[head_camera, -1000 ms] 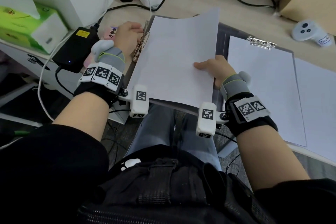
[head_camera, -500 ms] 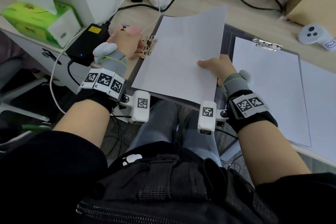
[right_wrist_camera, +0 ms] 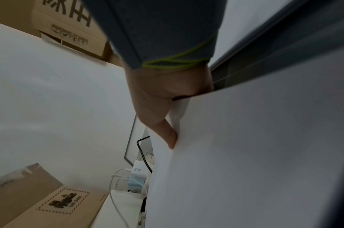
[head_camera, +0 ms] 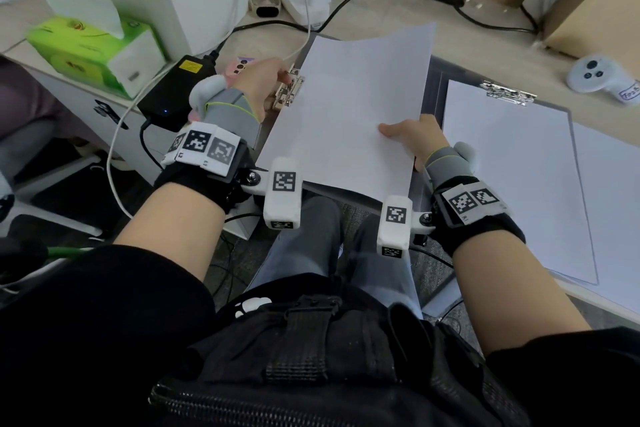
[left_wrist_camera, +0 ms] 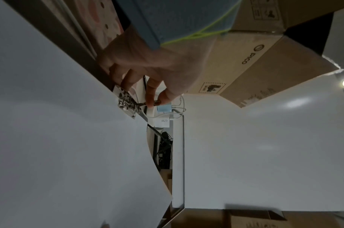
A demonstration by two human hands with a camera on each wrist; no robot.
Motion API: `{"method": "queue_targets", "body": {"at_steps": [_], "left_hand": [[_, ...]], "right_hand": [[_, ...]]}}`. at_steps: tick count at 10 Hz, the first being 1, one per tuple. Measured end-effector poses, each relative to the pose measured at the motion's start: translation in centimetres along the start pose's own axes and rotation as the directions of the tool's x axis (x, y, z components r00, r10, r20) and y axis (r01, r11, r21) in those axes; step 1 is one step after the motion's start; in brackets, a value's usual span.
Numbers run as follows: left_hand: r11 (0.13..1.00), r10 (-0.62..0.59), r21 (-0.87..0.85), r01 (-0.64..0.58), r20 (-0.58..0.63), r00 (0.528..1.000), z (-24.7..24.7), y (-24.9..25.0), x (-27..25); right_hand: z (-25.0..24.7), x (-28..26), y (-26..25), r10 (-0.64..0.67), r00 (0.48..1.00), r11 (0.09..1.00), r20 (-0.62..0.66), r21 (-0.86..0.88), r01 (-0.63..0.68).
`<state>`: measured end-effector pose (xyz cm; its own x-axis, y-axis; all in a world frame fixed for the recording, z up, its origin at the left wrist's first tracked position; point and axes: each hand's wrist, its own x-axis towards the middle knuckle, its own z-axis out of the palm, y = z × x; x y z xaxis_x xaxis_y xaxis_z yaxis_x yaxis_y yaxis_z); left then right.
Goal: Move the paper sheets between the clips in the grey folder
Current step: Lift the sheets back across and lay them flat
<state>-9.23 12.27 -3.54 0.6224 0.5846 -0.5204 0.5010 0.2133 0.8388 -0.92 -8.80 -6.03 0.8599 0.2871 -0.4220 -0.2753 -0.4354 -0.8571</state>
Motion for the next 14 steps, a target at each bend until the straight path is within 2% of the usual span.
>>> {"method": "queue_targets", "body": {"at_steps": [1,2,4,6,7,8,9,10,12,13,14], "left_hand": [[0.988,-0.151,-0.004,0.152,0.087,0.985,-1.1,0.3,0.0],[0.985,-0.145,-0.083,0.152,0.089,0.985,-1.9,-0.6,0.0],[0.978,-0.204,0.003,0.208,0.198,0.959,-2.1,-1.8,0.5],[0.975,-0.217,0.005,0.221,0.23,0.949,-2.2,-2.2,0.8],[0.98,-0.193,-0.018,0.199,0.178,0.965,-1.9,-2.8,0.6],[0.994,-0.106,0.022,0.106,0.03,0.994,-1.4,-3.0,0.7],[0.991,0.02,0.134,-0.007,-0.101,0.995,-0.7,-3.8,1.1],[0.984,0.019,0.179,0.005,-0.131,0.991,-0.6,-3.9,1.4],[0.984,0.077,0.17,-0.058,-0.106,0.991,-0.5,-4.0,1.3],[0.968,0.149,0.221,-0.121,-0.112,0.983,-0.5,-4.0,1.1],[0.941,0.23,0.273,-0.198,-0.09,0.969,0.0,-3.8,0.4]], "right_hand": [[0.0,0.0,0.1,0.002,1.0,1.0,-0.012,0.026,-0.001],[0.0,0.1,0.1,-0.002,1.0,1.0,-0.023,0.019,0.003],[0.0,0.4,0.3,-0.008,0.999,1.0,-0.034,-0.001,0.008],[0.1,0.2,0.3,-0.033,0.998,0.999,-0.05,0.013,0.033],[0.1,0.2,0.3,-0.044,0.998,0.999,-0.044,0.014,0.045],[0.2,0.6,0.3,-0.027,0.998,1.0,-0.054,-0.011,0.026],[0.4,0.8,0.4,-0.02,0.998,1.0,-0.059,0.002,0.02],[0.3,0.9,0.5,-0.022,0.997,0.999,-0.068,0.029,0.024],[0.4,0.9,0.5,-0.063,0.995,0.997,-0.071,0.04,0.066],[0.5,1.0,0.6,-0.08,0.983,0.997,-0.165,-0.029,0.076],[0.1,1.1,0.7,-0.153,0.956,0.98,-0.249,-0.166,0.113]]}}
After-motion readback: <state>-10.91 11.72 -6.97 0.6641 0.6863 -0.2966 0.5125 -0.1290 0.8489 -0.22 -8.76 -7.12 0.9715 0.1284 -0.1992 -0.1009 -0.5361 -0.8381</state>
